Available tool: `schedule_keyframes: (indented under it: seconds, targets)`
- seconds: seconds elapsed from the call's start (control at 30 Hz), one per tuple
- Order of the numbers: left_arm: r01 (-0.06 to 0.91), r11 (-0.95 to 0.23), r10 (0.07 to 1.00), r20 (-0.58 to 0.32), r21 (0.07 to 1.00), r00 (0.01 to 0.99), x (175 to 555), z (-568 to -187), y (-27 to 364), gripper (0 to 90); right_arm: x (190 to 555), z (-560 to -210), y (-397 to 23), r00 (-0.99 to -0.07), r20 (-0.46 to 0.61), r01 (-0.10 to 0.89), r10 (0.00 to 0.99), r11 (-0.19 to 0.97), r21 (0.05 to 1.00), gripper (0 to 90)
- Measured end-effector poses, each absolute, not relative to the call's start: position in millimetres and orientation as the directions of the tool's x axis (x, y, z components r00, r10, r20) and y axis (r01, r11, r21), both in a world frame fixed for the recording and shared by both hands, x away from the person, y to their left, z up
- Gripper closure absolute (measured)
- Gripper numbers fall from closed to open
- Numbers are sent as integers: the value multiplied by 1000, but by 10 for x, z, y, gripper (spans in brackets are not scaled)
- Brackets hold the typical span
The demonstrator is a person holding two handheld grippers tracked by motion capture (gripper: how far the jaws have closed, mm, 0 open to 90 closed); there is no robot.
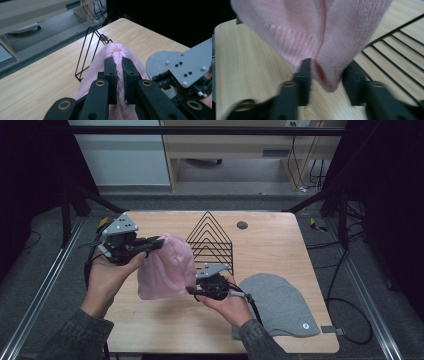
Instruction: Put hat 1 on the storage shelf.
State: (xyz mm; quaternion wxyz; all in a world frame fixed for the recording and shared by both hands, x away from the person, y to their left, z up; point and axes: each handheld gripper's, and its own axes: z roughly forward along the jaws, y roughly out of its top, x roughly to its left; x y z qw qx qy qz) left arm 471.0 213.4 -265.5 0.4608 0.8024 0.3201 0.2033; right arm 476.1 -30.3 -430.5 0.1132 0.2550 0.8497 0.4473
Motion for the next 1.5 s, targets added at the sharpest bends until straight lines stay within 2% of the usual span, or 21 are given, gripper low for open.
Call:
schedule_keyframes:
  seconds: [0.03, 0.07, 0.17, 0.37, 0.4, 0.5, 0.73, 1.07, 1.3, 1.5]
  targets:
    - [326, -370, 701, 31, 870, 712, 4710, -2655, 2134, 837, 4755, -4306, -290, -847, 30, 328, 531, 476, 816, 754]
    - [319, -390, 704, 56, 864, 708, 4710, -2661, 2132, 836, 4741, -4297, -287, -848, 21, 325, 529, 489, 810, 799]
    - [321, -400, 714, 73, 859, 696, 4735, -2672, 2165, 833, 4690, -4223, -339, -858, 23, 316, 513, 493, 811, 832]
    - [316, -408, 718, 87, 856, 690, 4805, -2653, 2244, 830, 4658, -4038, -466, -870, 15, 301, 493, 506, 808, 834]
    - [304, -420, 724, 113, 855, 681, 4820, -2630, 2274, 830, 4671, -3911, -524, -877, 6, 286, 481, 510, 811, 833]
    - [300, -411, 733, 116, 861, 670, 4857, -2606, 2327, 830, 4690, -3749, -601, -877, -16, 267, 481, 514, 815, 833]
    - [307, -369, 731, 70, 877, 679, 4965, -2619, 2357, 828, 4801, -3507, -728, -868, -47, 253, 494, 523, 814, 834]
    - [276, -361, 738, 91, 891, 669, 5062, -2443, 2319, 827, 4975, -3183, -734, -864, -96, 222, 494, 545, 809, 833]
    - [261, -312, 729, 55, 914, 682, 5179, -2396, 2355, 824, 5095, -3048, -817, -859, -103, 211, 501, 530, 821, 832]
    - [237, -316, 733, 78, 919, 676, 5293, -2241, 2233, 828, 5198, -3033, -793, -847, -104, 216, 521, 518, 828, 833]
